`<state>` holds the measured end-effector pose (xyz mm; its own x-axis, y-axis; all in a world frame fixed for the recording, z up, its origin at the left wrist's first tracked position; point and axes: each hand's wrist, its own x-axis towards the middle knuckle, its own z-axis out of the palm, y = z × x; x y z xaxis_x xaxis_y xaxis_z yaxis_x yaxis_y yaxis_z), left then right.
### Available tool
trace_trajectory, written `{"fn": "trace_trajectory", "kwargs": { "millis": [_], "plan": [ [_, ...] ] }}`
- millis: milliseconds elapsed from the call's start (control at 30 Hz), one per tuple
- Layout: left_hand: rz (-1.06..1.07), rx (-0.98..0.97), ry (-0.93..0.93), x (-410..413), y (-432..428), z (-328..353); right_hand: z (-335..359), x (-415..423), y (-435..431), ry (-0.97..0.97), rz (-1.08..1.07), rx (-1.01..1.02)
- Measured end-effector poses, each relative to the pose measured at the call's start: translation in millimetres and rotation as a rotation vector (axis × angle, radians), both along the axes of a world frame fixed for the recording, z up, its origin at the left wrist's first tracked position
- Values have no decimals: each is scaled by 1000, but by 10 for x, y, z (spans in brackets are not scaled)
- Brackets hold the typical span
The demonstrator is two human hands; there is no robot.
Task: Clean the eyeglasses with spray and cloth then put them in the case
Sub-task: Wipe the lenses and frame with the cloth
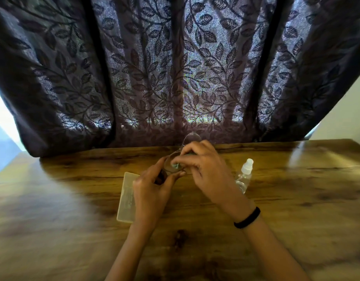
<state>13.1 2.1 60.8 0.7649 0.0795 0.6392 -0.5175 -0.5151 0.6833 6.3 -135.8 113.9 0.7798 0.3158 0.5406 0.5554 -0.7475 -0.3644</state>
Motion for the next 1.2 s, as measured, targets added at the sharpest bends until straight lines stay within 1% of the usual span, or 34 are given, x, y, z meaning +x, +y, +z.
{"fn": "trace_trajectory", "kwargs": {
  "millis": [67,133,200,300,400,467,500,567,633,700,800,933,1067,1200],
  "plan": [
    [-11,21,-4,-25,-9,14,17,80,-45,-2,-94,40],
    [-31,41,19,-31,-8,10,31,128,-54,6,-121,52],
    [-38,36,41,-24,-10,7,29,125,-6,11,-73,28],
    [-33,52,22,-7,-20,-8,12,57,77,5,5,-25],
    [15,56,3,20,9,-42,-16,-8,81,30,90,-43],
    [0,53,-9,28,25,-49,-47,-42,48,56,155,-52],
    [-7,60,-16,23,23,-45,-51,-43,17,77,164,-25],
    [-14,56,-27,5,12,-34,-40,-2,-76,76,106,116],
    [-15,48,-36,-16,11,-29,-15,98,-197,15,-30,279],
    [-27,51,-48,-30,19,-40,5,231,-303,-3,-155,345],
    [-51,54,-45,-31,23,-54,-19,384,-378,42,-229,330],
    [-65,60,-38,-4,7,-61,-88,391,-329,36,-187,310],
    [-55,69,-35,22,1,-81,-197,312,-207,-17,-142,216],
    [-59,54,-38,27,-2,-95,-185,410,-249,-15,-198,237]
  ]
}}
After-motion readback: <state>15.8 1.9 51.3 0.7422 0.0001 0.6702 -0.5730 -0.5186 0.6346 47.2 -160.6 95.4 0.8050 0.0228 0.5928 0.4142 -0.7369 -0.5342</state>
